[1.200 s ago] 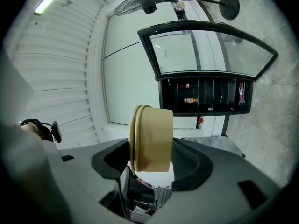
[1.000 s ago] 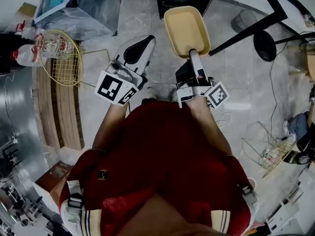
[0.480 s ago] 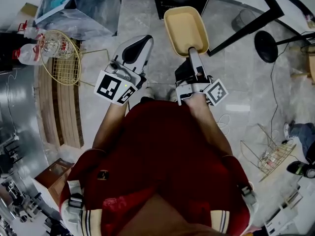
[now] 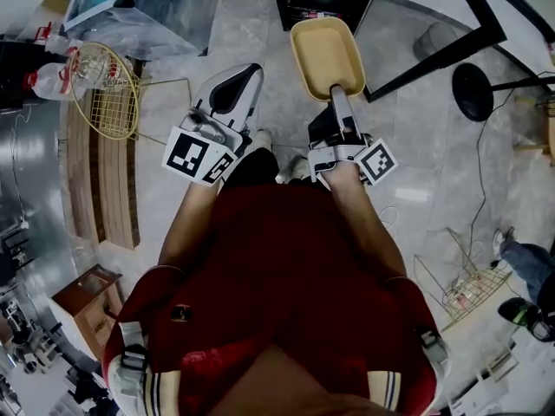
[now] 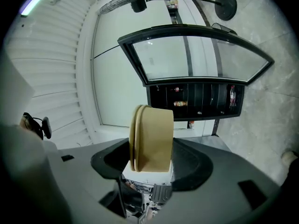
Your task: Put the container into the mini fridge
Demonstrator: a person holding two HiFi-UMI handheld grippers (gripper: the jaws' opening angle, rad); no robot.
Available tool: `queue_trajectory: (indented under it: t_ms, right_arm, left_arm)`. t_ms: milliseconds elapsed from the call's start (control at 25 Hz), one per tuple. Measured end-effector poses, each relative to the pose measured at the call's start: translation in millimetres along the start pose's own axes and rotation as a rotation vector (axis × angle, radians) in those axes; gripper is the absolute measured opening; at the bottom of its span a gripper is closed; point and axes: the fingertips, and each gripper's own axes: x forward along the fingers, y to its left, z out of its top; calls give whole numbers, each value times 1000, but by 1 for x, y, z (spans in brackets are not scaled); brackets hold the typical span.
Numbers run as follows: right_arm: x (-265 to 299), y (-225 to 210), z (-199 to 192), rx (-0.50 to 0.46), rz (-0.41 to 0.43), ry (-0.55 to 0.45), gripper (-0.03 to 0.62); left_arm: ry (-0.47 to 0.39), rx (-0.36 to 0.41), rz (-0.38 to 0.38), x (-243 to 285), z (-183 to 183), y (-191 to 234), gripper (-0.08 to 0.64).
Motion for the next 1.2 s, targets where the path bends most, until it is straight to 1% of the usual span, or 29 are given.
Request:
queue_trajectory:
  t_ms: [240, 480, 920, 1080, 1200]
  right_arm:
    - [23, -7, 8, -20, 0, -8, 259]
    - [53, -18, 11, -40, -18, -18, 259]
    - [132, -44, 16, -59, -30, -54, 259]
    - [162, -55, 13, -66, -24, -65, 259]
    - [181, -69, 11, -73, -40, -74, 259]
  left_arm:
    - [1, 6, 1, 13, -4, 19, 6]
    - [-8, -5, -10, 32, -10, 54, 6]
    - [-5, 10, -72, 78, -21, 145, 6]
    - [1, -2, -93, 91, -26, 184, 6]
    - [9, -8, -113, 100, -31, 208, 6]
